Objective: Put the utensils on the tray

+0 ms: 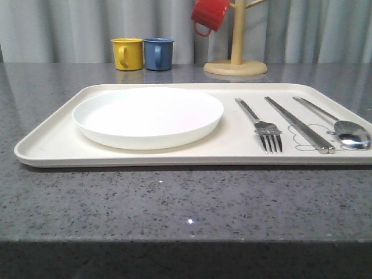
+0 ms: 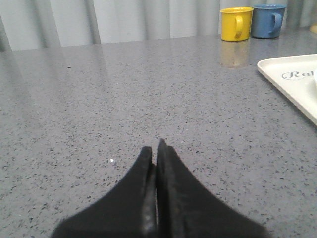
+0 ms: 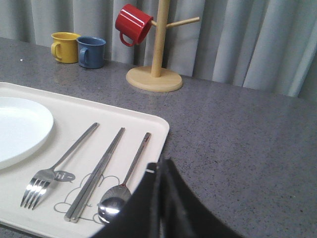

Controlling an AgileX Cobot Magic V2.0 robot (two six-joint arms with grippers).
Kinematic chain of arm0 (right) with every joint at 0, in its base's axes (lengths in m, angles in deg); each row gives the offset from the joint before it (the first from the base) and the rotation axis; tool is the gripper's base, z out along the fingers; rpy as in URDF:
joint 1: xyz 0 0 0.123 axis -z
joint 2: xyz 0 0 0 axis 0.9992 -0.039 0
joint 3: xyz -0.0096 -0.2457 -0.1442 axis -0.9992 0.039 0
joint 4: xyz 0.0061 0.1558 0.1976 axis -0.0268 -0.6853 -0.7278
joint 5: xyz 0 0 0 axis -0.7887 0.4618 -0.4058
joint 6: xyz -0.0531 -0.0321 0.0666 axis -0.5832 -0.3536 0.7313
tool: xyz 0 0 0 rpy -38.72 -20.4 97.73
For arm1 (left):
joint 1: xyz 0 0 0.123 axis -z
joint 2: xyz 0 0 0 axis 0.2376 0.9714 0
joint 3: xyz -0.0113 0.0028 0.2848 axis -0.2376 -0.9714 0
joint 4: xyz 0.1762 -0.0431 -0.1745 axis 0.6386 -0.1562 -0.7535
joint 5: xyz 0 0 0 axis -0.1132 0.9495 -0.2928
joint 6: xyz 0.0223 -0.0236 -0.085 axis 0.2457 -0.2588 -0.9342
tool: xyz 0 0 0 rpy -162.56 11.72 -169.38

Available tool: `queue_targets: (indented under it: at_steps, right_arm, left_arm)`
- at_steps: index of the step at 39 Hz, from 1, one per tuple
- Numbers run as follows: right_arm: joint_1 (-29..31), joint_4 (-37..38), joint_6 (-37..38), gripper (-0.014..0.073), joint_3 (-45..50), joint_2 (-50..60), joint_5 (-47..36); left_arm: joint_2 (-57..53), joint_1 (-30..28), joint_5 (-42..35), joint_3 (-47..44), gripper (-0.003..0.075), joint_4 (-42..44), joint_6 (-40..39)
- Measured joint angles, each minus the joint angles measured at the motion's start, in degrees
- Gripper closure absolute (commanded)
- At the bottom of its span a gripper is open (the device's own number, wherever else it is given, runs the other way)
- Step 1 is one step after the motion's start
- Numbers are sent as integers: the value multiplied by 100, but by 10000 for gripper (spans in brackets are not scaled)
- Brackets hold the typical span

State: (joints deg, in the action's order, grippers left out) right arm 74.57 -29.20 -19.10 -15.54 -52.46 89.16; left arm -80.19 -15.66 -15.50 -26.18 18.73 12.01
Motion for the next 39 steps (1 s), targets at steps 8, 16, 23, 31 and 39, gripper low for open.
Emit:
queue_targets:
  at_steps: [8,16,23,31,39]
  right_arm:
    - [0,10,0,662,98,11,-136]
    - [638,-188,-12,662,1011,651,-453]
    - [1508,-435,-34,662,1916,1432,-360]
    - [1569,-498,-37,662,2068,1474,-171]
    - [1579,-501,-46,662,2068,1474,-88]
  left_arm:
    - [0,0,-8,0,738,0,0]
    - [0,0,-8,0,738,0,0]
    - [0,0,-8,0,738,0,0]
    - [0,0,-8,0,738,0,0]
    - [0,0,-8,0,738,0,0]
